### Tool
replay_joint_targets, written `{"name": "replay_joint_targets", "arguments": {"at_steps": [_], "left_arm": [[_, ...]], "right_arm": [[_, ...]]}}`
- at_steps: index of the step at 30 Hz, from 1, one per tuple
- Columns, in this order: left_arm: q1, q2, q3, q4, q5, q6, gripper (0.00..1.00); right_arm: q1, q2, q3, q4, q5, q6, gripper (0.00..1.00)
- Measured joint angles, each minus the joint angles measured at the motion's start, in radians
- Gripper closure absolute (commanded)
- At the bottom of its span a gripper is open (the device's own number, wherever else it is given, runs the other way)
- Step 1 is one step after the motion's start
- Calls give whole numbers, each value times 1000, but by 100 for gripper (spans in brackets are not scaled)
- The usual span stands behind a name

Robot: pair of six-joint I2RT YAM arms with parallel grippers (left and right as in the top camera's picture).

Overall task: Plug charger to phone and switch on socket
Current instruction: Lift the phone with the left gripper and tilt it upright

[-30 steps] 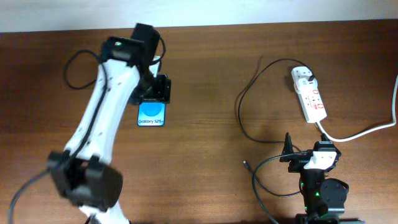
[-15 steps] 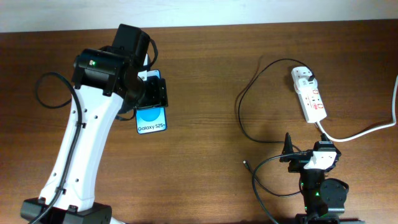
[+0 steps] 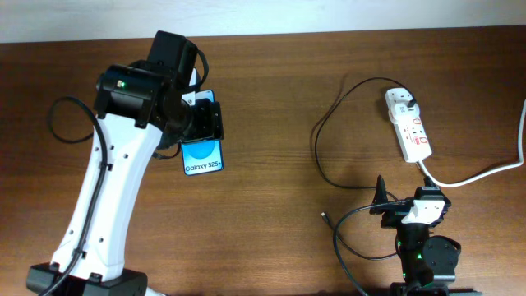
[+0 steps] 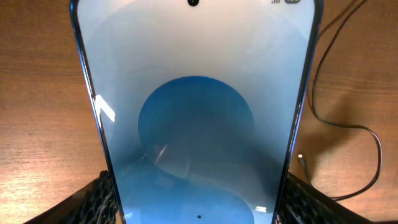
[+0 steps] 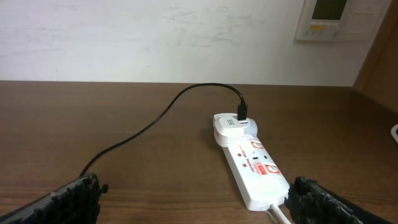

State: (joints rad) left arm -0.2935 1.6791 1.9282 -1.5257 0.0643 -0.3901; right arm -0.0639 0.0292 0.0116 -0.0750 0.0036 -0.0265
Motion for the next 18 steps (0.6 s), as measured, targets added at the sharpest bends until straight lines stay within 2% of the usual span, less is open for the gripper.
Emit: {"name": "replay_joint_targets", "arguments": {"at_steps": [12, 18], "left_arm": [[0, -4, 0, 37, 7, -1, 66], [0, -4, 0, 43, 61, -119, 65]], "right_arm": [[0, 0, 0, 0, 0, 0, 2], [0, 0, 0, 1, -25, 42, 2]]}}
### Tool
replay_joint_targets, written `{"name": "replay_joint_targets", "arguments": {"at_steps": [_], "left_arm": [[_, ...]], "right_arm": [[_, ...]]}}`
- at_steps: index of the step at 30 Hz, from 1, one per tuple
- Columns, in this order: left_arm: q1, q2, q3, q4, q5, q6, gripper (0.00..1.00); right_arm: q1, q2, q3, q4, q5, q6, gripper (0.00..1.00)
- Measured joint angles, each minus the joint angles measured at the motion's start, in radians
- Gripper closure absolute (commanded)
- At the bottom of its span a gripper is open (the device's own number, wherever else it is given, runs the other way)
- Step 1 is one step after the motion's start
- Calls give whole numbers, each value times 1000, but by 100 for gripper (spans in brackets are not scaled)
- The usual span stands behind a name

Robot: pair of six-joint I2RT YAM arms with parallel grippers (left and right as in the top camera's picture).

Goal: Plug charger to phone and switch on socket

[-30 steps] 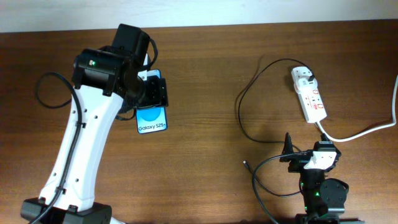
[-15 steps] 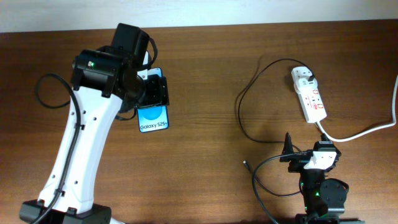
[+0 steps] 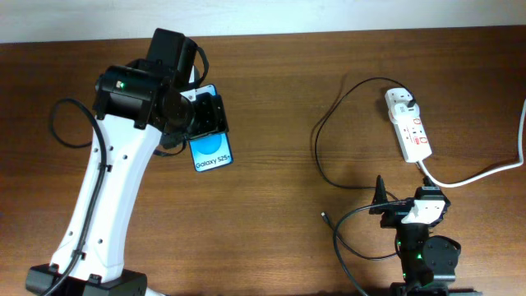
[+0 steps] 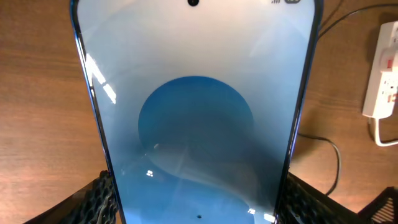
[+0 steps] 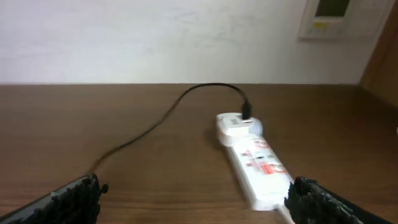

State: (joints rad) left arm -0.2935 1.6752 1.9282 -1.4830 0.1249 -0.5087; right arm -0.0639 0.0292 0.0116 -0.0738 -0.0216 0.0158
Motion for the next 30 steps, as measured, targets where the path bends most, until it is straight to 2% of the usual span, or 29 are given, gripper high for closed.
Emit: {"name": "replay_joint_targets", "arguments": {"at_steps": [4, 9, 13, 17, 21, 27, 30], "left_arm": [[0, 0, 0, 1, 20, -99, 65], [0, 0, 0, 8, 102, -225, 66], [0, 0, 0, 57, 166, -269, 66], [0, 0, 0, 56, 179, -340, 66], [0, 0, 0, 29, 182, -401, 65], [0, 0, 0, 28, 183, -428, 64], [0, 0, 0, 29, 182, -431, 63]], "right_arm": [[0, 0, 0, 22, -218, 319, 2], [0, 0, 1, 1, -811, 430, 2], [0, 0, 1, -30, -1117, 770, 2], [0, 0, 0, -19, -1154, 980, 2], [0, 2, -1, 270, -1125, 1153, 1], [0, 8, 14, 277, -1028, 1218, 0], [0, 123, 99, 282, -990, 1206, 0]]}}
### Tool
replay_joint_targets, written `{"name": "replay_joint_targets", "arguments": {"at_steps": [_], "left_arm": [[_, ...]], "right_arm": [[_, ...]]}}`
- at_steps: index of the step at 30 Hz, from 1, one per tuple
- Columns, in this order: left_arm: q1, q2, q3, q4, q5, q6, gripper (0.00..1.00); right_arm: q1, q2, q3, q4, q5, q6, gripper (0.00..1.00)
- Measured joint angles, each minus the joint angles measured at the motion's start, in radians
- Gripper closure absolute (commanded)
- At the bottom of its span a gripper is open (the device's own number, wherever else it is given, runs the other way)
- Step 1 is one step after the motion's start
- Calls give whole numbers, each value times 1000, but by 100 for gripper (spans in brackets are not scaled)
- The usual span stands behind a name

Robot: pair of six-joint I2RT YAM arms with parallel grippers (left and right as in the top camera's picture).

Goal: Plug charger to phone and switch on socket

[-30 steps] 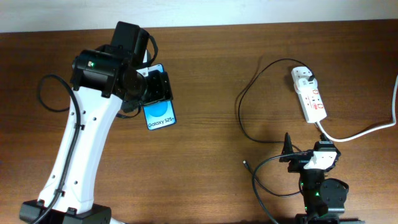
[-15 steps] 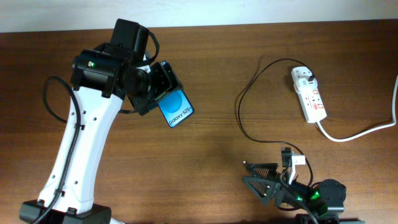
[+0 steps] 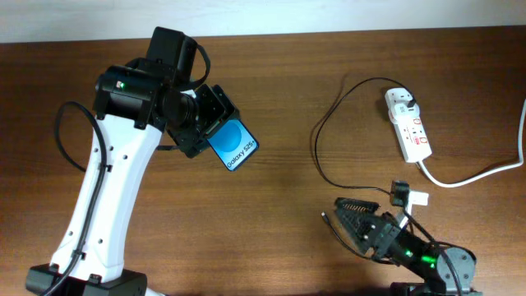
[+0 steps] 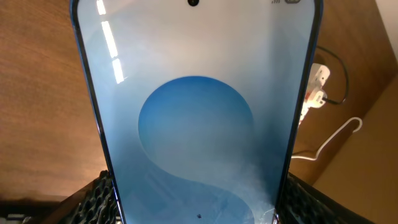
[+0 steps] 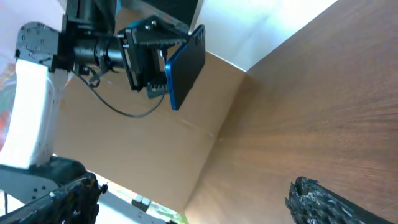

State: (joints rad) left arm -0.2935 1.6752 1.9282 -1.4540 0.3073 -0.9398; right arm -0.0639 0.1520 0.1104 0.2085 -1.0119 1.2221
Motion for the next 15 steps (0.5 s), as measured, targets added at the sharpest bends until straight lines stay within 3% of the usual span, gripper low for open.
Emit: {"name": "replay_joint_targets", "arguments": {"at_steps": [6, 8, 9, 10, 13, 15], "left_arm": [[0, -6, 0, 22, 0, -34, 65], [0, -6, 0, 34, -7, -69, 65], [0, -6, 0, 35, -20, -79, 65], [0, -6, 0, 41, -27, -84, 65], [0, -6, 0, 48, -38, -94, 66], [0, -5, 0, 51, -43, -94, 65]], "right_arm": [[30, 533, 338, 3, -23, -238, 0], [148, 647, 350, 18, 44, -306, 1], [283, 707, 352, 137, 151, -325, 2], [352, 740, 355, 161, 198, -335, 2], [594, 925, 366, 439, 477, -343, 2], [662, 1017, 391, 505, 560, -343, 8]]}}
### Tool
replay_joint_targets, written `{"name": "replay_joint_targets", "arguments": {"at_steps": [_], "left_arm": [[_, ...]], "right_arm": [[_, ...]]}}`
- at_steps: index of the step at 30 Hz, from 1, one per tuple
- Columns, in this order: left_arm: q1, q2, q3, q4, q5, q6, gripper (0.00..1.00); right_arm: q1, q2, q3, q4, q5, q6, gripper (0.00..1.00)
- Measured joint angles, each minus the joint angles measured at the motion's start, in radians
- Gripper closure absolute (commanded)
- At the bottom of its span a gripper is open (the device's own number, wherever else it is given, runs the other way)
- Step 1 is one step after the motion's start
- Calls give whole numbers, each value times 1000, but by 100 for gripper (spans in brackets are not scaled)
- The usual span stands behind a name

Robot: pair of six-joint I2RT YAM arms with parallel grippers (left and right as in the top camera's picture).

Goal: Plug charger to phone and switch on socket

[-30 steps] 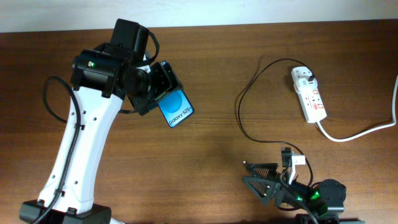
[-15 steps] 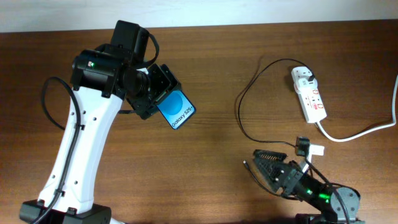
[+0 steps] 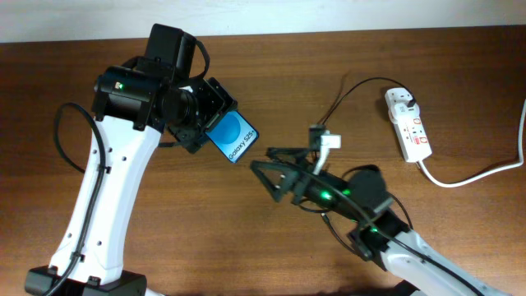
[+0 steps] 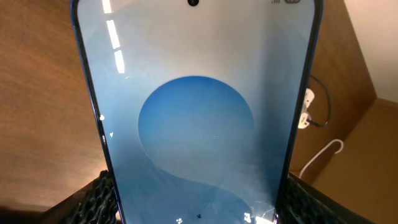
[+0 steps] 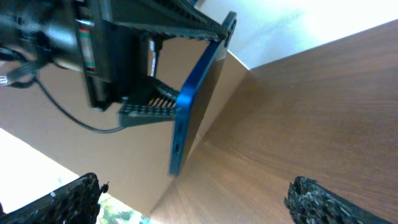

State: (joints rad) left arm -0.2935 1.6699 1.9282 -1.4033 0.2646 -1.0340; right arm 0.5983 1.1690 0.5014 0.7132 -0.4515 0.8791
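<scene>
My left gripper [image 3: 205, 115] is shut on the blue-screened phone [image 3: 231, 136], holding it above the table with its lower end pointing right. The phone [image 4: 196, 106] fills the left wrist view, with a finger [image 4: 93, 199] at each lower corner. My right gripper [image 3: 275, 174] stands open and empty just right of the phone's lower end. In the right wrist view the phone [image 5: 189, 118] shows edge-on above the wide-open fingers [image 5: 68, 199]. The white power strip [image 3: 408, 123] lies far right with the black cable [image 3: 349, 86] plugged in. The cable's free plug is hidden.
The right arm [image 3: 362, 201] stretches across the middle of the brown table [image 3: 460, 49]. The strip's white mains lead [image 3: 477, 174] runs off the right edge. The left arm's white body [image 3: 99, 205] stands at the left.
My right arm has moved from the front edge, near the cable's free end, up and left to the middle; its open fingers are now beside the phone's lower end. The phone barely shifted.
At first my left gripper held the phone face up at the left, and the right arm sat folded at the front, facing the power strip. The phone then shifted right and turned its lower end rightward. The right gripper went low toward the cable end, and is now by the phone.
</scene>
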Motion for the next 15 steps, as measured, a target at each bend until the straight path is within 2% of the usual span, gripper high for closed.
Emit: {"name": "replay_joint_targets", "arguments": {"at_steps": [1, 4, 5, 8, 11, 15], "left_arm": [[0, 0, 0, -1, -2, 0, 65], [-14, 0, 0, 4, -17, -1, 64], [-31, 0, 0, 7, -29, -3, 64], [-45, 0, 0, 27, -39, -3, 64], [-45, 0, 0, 54, -42, -12, 65], [-45, 0, 0, 72, -44, -52, 65]], "right_arm": [[26, 56, 42, 6, 32, 1, 20], [39, 171, 179, 12, 74, 4, 34], [44, 200, 217, 11, 83, 6, 42], [51, 212, 248, 7, 94, 4, 52], [52, 215, 249, -14, 96, 4, 53], [73, 216, 249, -24, 134, 3, 63]]}}
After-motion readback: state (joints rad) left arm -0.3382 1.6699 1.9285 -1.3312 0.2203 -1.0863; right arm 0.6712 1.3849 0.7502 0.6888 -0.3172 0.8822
